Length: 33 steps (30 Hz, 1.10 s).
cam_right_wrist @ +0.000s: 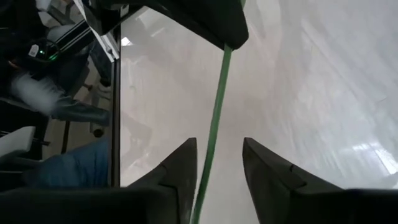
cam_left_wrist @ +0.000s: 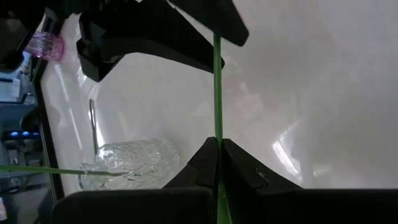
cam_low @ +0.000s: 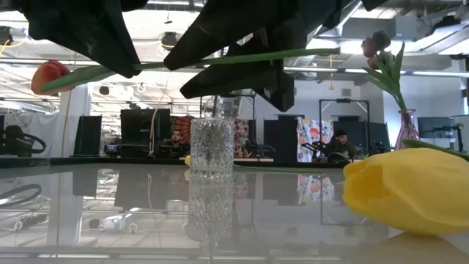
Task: Sort flowers into vase by color
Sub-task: Put the orange flower into the transparent vase
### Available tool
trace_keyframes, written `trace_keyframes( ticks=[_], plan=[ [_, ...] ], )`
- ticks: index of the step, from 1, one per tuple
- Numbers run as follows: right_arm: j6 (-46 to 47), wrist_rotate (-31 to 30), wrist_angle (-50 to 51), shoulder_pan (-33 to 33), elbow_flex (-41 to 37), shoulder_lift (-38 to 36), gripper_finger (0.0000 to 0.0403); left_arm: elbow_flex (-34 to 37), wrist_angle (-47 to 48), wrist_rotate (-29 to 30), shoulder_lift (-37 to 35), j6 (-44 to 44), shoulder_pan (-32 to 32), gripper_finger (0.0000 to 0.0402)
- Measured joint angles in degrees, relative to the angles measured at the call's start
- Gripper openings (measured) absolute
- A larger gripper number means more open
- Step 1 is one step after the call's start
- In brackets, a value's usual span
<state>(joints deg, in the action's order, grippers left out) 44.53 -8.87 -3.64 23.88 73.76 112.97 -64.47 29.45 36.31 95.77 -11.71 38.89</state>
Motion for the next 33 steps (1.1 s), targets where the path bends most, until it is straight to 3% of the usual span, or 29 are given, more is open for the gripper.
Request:
trace_keyframes(
  ticks=[11,21,28,33],
  plan=[
    [-1.55,2.71,-0.05,-0.81,0.0,0.0,0.0072,0.0,0.21,-1.49,0.0,-4.0,-0.02,0.0],
    [-5.16,5.15,0.02,-0.92,0.0,0.0,0.0023,0.0,-0.81,-1.63,-0.02,-8.41,0.0,0.0004],
    [-8.1,4.44,0.08,-0.29,0.0,-0.1,0.0023,0.0,-0.9,-2.46,-0.02,-11.17,0.06,0.0063],
    [-10.36,-3.71,5.44,2.07,0.0,-2.57,0.0023,0.0,0.49,6.71,-1.6,-4.09,2.22,0.0118]
  ],
)
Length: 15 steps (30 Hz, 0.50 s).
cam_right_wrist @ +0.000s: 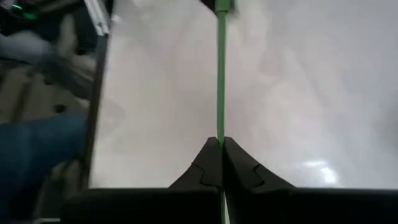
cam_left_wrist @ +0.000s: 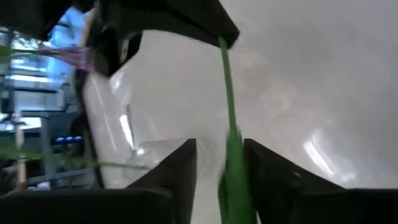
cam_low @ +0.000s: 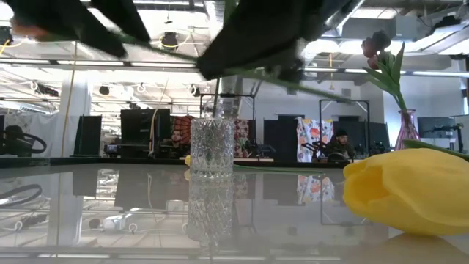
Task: Sort flowers into vase by color
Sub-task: Put the orange flower into the transparent vase
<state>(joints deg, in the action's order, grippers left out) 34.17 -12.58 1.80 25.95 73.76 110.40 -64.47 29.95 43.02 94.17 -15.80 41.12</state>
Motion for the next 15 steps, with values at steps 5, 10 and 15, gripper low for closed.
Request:
trace_keyframes(
  ticks=[5,10,15],
  plan=[
    [1.03,-11.07,8.24,3.58,0.0,-4.93,0.0023,0.0,3.01,1.83,-6.41,3.77,3.38,0.0146],
    [-1.59,-23.54,8.25,9.23,0.0,-11.19,0.0023,0.0,2.99,1.05,-15.62,9.51,7.11,0.0149],
    [-10.06,-34.82,6.24,12.66,0.0,-16.73,0.0023,0.48,2.03,0.59,-24.61,11.11,11.55,0.0149]
  ],
)
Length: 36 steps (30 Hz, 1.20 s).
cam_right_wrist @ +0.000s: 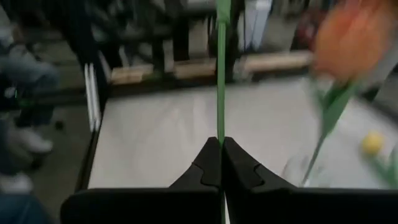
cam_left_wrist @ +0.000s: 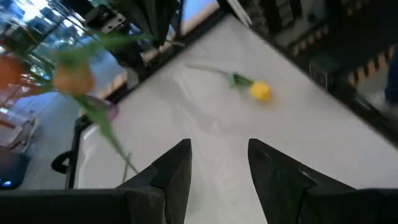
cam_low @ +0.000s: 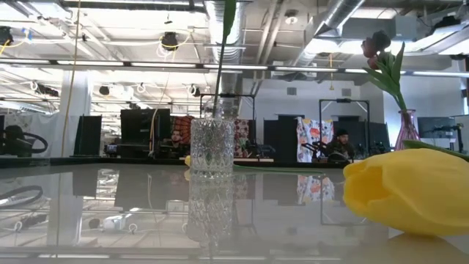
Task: Sort flowers into vase by color
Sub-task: Put the orange flower into the transparent vase
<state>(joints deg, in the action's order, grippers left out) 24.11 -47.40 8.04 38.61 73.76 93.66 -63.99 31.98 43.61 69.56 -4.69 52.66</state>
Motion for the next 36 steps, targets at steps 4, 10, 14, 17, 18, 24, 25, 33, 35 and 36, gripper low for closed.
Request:
trace_keyframes(
  ticks=[4,10,14,17,18,24,25,33,35,36],
  plan=[
    [-14.5,-1.61,-9.92,-0.81,0.0,-3.38,0.0023,5.54,-2.6,4.73,-7.33,2.3,2.21,0.0149],
    [-31.8,3.78,-19.48,-7.78,0.0,-6.64,0.0023,25.35,-21.52,6.69,-16.38,7.45,1.57,0.0149],
    [-32.42,6.88,-20.62,-15.85,0.0,-8.33,0.0023,40.48,-45.39,5.18,-18.27,8.39,1.18,0.0149],
    [-30.09,13.46,-21.18,-22.9,0.0,-8.43,0.0023,48.78,-59.81,2.77,-17.81,8.61,1.18,0.0149],
    [-29.1,15.3,-20.93,-25.06,0.0,-8.3,0.0023,50.83,-63.29,2.11,-17.8,8.63,1.18,0.0149],
    [-23.26,24.52,-30.59,-37.1,-7.3,-7.22,0.0023,57.78,-74.2,3.19,-17.88,9.02,1.18,0.0149],
    [-21.49,26.22,-35.37,-38.74,-10.37,-7.18,0.0023,58.12,-74.47,3.21,-17.88,9.56,1.18,0.0149],
    [-13.34,33.79,-74.7,-41.78,-31.23,-1.27,0.0023,58.74,-75.08,2.84,-17.83,9.36,1.18,0.0149],
    [-12.51,33.89,-80.17,-41.19,-32.19,2.49,0.0023,58.73,-75.79,3.2,-17.83,7.54,1.16,0.0149],
    [-12.5,33.93,-82.67,-40.95,-32.35,4.42,0.0023,58.73,-76.1,3.24,-17.83,6.91,1.13,0.0149]
  ],
)
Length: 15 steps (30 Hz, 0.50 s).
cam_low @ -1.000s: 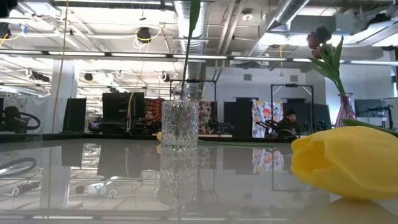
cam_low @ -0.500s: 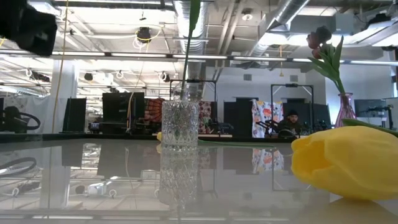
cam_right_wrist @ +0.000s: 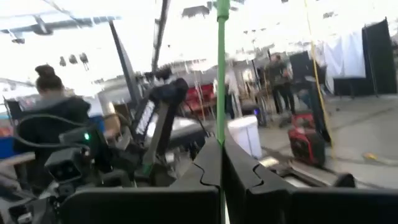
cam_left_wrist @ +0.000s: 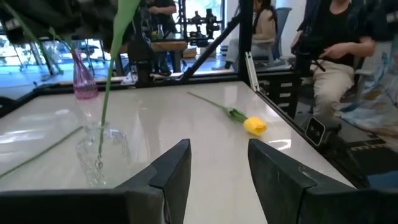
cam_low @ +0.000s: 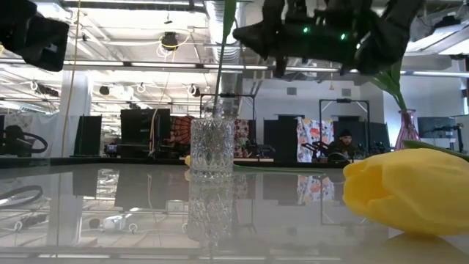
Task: Sort flowers into vase by color
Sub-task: Put the orange flower into the transparent vase
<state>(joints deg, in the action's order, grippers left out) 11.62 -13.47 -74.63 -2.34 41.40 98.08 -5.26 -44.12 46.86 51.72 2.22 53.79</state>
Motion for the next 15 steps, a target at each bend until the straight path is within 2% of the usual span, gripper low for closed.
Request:
trace_keyframes(
  ticks=[5,12,15],
  plan=[
    [0.67,0.18,-15.11,1.03,0.5,10.74,0.0023,-0.02,-0.25,0.31,0.0,0.8,-0.93,0.0149],
    [2.28,-0.34,-14.45,2.58,6.92,19.51,0.0023,-0.04,0.18,-0.01,0.02,1.94,-2.58,0.0149],
    [0.55,-0.09,-14.58,3.3,8.73,19.46,0.0023,-0.04,0.22,-0.09,0.02,1.98,-3.3,0.0149]
  ],
)
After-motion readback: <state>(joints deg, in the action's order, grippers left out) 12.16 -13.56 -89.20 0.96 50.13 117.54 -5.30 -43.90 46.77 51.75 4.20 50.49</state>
